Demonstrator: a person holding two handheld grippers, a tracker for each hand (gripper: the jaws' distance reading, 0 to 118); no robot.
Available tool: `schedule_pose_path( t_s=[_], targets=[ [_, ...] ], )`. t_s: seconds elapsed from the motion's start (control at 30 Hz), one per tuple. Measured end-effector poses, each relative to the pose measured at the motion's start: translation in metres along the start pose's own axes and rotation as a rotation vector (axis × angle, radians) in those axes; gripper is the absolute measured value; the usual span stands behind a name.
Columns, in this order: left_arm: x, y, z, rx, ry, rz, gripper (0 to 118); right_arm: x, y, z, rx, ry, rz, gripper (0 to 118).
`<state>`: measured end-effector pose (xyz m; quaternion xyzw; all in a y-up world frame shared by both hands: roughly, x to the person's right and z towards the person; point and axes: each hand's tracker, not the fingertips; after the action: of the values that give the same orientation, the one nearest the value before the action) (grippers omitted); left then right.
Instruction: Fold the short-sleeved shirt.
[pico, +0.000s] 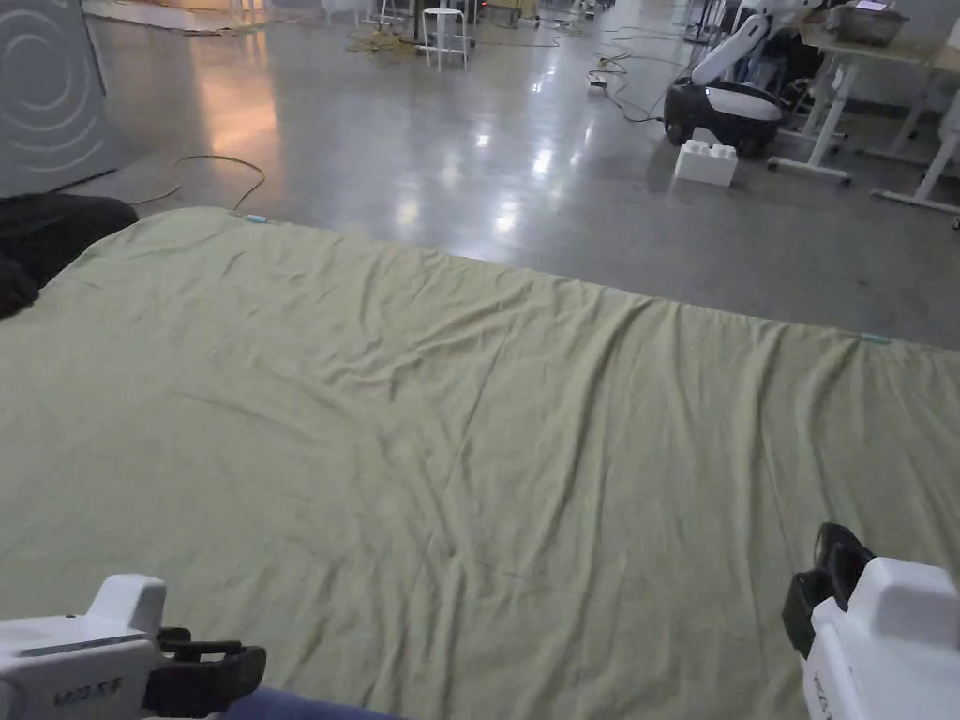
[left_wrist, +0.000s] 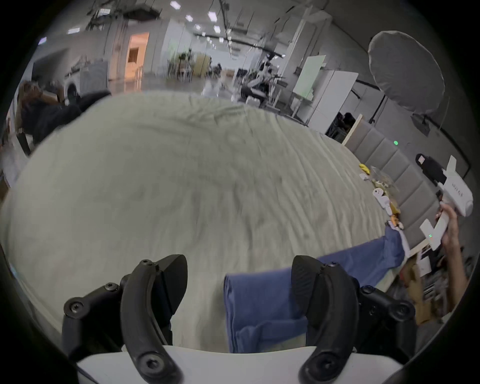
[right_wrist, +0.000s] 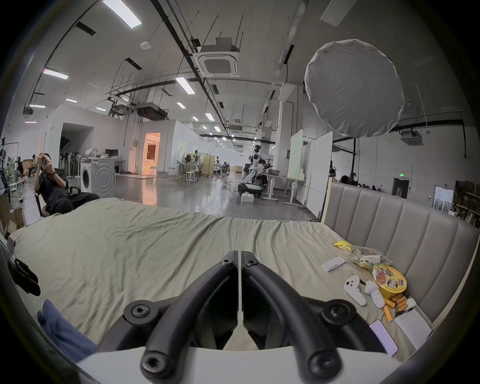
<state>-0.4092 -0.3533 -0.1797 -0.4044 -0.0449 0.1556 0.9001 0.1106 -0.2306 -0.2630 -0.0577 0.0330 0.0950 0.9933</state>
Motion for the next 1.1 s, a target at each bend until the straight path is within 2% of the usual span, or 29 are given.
schedule_pose_path(
  t_s=[0.07,0.3,0.4,0.47,0.5,0.6,0.63,0.7,0.73,0.77,0.8,0.9,1.1],
  targets=[
    [-0.021,-0.008,-0.005,-0.019,-0.046,0.086,85,-0.003,-0.002,0.0,-0.012,0.007,0.003,2],
    [-0.06,-0.042,-0.041,-0.169,-0.354,0.399,93,-0.009,-0.01,0.001,-0.059,0.028,0.015,2],
    [-0.067,-0.047,-0.044,-0.043,-0.438,0.407,92,-0.01,-0.012,0.003,-0.082,0.015,0.027,2],
    [-0.067,-0.053,-0.055,-0.119,-0.555,0.519,92,-0.009,-0.012,0.004,-0.084,-0.005,0.031,2],
    [-0.064,-0.056,-0.059,-0.137,-0.591,0.543,92,-0.008,-0.014,0.003,-0.105,0.005,-0.002,2],
    [-0.058,-0.057,-0.064,-0.114,-0.574,0.488,89,-0.008,-0.014,0.003,-0.118,0.007,-0.007,2],
    [-0.051,-0.055,-0.06,-0.102,-0.553,0.471,84,-0.008,-0.015,0.004,-0.118,0.006,-0.001,2],
    [-0.051,-0.056,-0.062,-0.107,-0.518,0.481,64,-0.009,-0.014,0.005,-0.11,0.004,0.01,2],
    [-0.052,-0.057,-0.063,-0.111,-0.496,0.474,49,-0.01,-0.016,0.005,-0.116,0.006,0.008,2],
    [-0.055,-0.057,-0.066,-0.116,-0.46,0.466,29,-0.011,-0.016,0.004,-0.119,0.006,0.01,2],
    [-0.055,-0.059,-0.068,-0.131,-0.431,0.46,21,-0.012,-0.017,0.004,-0.122,0.006,0.01,2],
    [-0.054,-0.062,-0.065,-0.124,-0.506,0.524,18,-0.015,-0.019,0.003,-0.135,0.017,0.002,2],
    [-0.051,-0.06,-0.053,-0.124,-0.475,0.503,11,-0.015,-0.022,0.003,-0.142,0.023,0.008,2]
  ],
)
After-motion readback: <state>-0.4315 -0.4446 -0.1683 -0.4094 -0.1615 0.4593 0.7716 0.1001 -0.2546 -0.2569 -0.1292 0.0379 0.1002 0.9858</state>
